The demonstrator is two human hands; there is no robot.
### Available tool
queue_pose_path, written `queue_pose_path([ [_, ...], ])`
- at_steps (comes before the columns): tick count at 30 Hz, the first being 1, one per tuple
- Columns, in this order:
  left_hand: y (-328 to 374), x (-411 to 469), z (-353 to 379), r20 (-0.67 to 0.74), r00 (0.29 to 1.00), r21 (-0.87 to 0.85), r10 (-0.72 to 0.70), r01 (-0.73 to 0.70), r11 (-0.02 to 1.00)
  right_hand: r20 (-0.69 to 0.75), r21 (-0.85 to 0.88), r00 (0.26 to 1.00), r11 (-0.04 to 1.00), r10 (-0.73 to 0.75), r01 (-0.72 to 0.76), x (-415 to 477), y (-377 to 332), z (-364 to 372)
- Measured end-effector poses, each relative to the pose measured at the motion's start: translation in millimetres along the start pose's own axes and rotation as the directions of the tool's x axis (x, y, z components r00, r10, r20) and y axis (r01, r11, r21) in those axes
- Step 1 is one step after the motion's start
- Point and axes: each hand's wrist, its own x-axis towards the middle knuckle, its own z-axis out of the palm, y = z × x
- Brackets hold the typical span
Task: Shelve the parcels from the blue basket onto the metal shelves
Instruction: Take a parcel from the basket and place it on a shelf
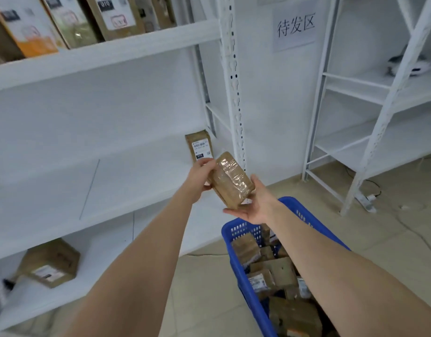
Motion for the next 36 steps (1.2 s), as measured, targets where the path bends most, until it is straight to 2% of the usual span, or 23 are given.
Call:
queue_pose_path([
  [5,-0.1,-13.5,-16.3,0.001,0.998,0.077,-0.066,0.066,0.995,0.059,0.09,0.994,0.992,-0.092,0.087,0.8,17.6,11.6],
  [9,-2.9,-18.6,-18.7,-0.042,0.995,0.064,-0.089,0.091,0.994,0.08,0.053,0.987,0.989,-0.139,0.135,6.0,26.5,12.4],
  [12,-2.3,-17.5,-21.2,-0.082,0.993,0.035,-0.082,0.085,0.996,0.052,-0.031,0.989,0.99,-0.139,0.141,4.9,26.0,11.2],
  [17,-1.4,-8.4,-25.9,-0.054,0.994,0.074,-0.099,0.103,0.992,0.044,0.043,0.989,0.989,-0.143,0.141,8.6,22.8,8.1],
  [20,-3.4,-7.0,-26.4,-0.052,0.99,0.175,-0.131,0.138,0.975,0.002,-0.039,0.981,0.98,-0.194,0.193,10.3,17.8,9.1],
  [23,-12.1,-6.2,-25.5,-0.067,0.983,0.123,-0.169,0.176,0.977,-0.073,-0.077,0.963,0.965,-0.258,0.252,14.1,10.4,10.0],
  [25,-19.8,-5.9,-21.1,-0.102,0.978,0.015,-0.181,0.183,0.983,-0.085,-0.112,0.978,0.977,-0.192,0.182,17.3,8.8,10.5],
  [27,-28.0,-8.1,-15.7,-0.092,0.975,-0.048,-0.201,0.197,0.979,-0.039,-0.125,0.993,0.986,-0.115,0.109,20.4,15.4,12.8],
  [32,-46.7,-17.5,-17.2,0.07,0.954,0.092,-0.292,0.286,0.954,-0.026,-0.027,0.982,0.983,-0.185,0.184,27.8,25.5,12.2],
  [36,-57.9,-20.9,-33.2,-0.019,0.96,0.11,-0.28,0.281,0.954,-0.023,-0.152,0.982,0.971,-0.19,0.184,30.9,27.4,12.9],
])
